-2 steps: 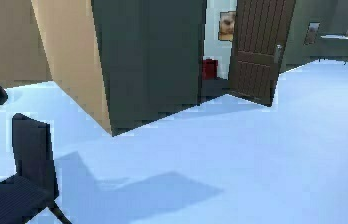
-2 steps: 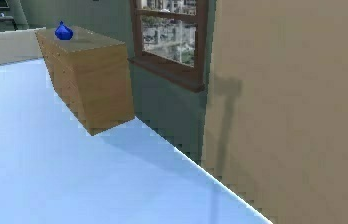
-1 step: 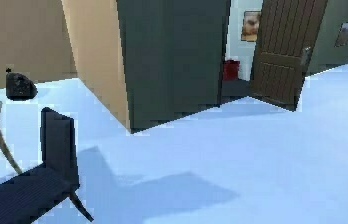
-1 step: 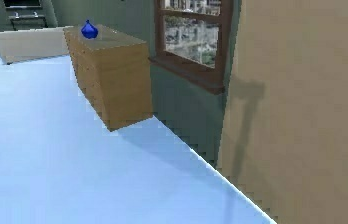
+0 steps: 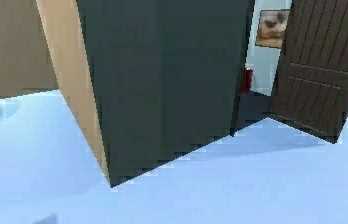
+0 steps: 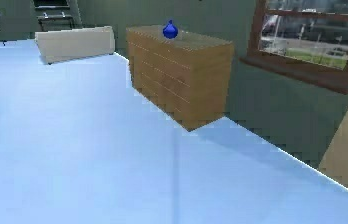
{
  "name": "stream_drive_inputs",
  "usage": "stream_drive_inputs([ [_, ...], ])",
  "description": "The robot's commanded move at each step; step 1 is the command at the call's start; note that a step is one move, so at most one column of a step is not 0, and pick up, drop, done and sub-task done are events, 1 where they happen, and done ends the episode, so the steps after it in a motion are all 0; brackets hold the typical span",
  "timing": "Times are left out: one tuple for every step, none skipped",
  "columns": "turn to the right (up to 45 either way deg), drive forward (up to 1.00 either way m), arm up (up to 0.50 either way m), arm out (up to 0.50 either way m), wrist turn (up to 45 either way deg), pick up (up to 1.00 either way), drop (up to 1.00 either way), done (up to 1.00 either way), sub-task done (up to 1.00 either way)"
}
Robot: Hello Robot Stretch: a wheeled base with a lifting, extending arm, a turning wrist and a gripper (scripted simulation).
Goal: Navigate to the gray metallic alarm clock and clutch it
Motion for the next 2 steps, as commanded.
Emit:
stream_drive_inputs([
  [-45.0, 0.00, 0.00, 0.00, 0.0, 0.00, 0.00, 0.00, 0.00],
  [-9.0, 0.00, 0.00, 0.00, 0.0, 0.00, 0.00, 0.00, 0.00],
])
